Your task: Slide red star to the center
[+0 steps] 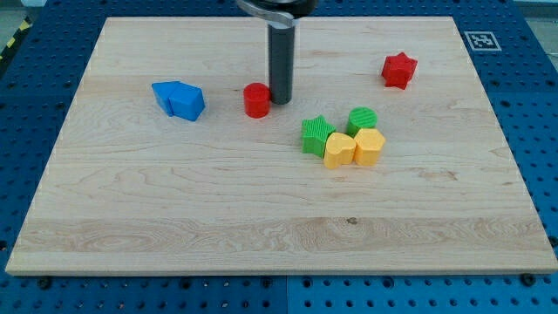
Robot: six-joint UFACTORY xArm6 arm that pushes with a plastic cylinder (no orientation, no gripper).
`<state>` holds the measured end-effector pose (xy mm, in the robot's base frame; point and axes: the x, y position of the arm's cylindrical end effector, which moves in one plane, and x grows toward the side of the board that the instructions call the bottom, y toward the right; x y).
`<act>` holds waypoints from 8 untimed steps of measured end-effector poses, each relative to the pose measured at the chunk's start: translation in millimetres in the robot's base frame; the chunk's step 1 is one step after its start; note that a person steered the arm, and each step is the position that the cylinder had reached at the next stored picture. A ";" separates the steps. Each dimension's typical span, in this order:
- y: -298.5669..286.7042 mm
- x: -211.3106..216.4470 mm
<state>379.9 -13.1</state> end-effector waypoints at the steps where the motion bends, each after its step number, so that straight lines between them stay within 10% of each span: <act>1: -19.7 0.0; 3: -44.3 -0.5; 5: -37.4 -144.6; 8: 286.1 -151.8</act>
<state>228.1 273.0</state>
